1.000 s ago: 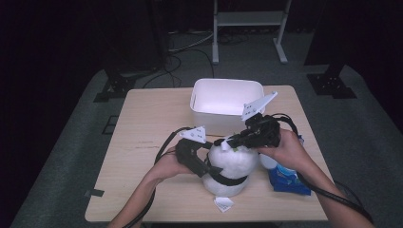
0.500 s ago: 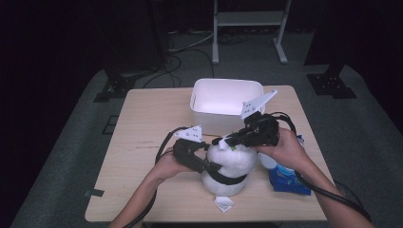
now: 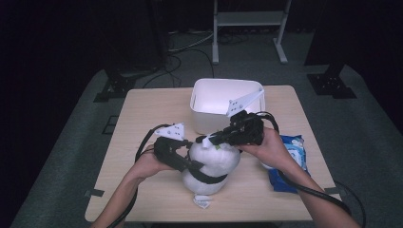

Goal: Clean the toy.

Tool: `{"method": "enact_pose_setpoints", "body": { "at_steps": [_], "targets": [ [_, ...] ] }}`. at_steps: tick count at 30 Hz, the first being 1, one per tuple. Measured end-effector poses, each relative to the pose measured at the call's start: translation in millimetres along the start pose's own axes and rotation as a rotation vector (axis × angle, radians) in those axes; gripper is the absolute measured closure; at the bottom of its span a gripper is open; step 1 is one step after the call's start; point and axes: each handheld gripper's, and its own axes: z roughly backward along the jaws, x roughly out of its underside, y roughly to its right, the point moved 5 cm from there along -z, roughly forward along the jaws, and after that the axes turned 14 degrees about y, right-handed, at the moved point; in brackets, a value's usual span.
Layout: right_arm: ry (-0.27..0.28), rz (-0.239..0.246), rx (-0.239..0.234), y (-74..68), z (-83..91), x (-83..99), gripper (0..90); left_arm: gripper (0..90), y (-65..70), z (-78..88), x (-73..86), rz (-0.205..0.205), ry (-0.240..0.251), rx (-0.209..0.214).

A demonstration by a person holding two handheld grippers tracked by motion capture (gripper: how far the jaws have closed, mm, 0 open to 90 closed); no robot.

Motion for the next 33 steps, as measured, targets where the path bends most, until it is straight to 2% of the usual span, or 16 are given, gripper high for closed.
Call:
{"method": "enact_pose_setpoints", "body": {
  "at_steps": [5,9,12,18,21,33],
  "targets": [
    [-0.043,0.014,0.017,0.8,1.9,6.0,84.7,30.0,-0.8,-9.5,2.3,0.012,-0.002,0.015],
    [-0.067,0.004,0.033,4.3,10.1,13.8,84.7,23.3,-1.5,-18.1,2.5,0.024,-0.006,0.023],
    [-0.073,-0.002,0.036,5.5,15.9,18.8,84.7,17.1,-0.3,-23.5,2.1,0.026,-0.015,0.026],
    [-0.078,-0.018,0.056,8.6,27.9,28.9,84.8,11.9,-0.4,-31.7,6.8,0.027,-0.053,0.027],
    [-0.08,-0.038,0.067,9.3,32.0,32.8,84.7,11.8,0.3,-33.7,7.6,0.027,-0.042,0.031],
    [-0.092,-0.063,0.094,14.8,42.6,43.0,84.7,9.1,-1.9,-33.9,10.2,0.014,-0.034,-0.012]
  ]
}}
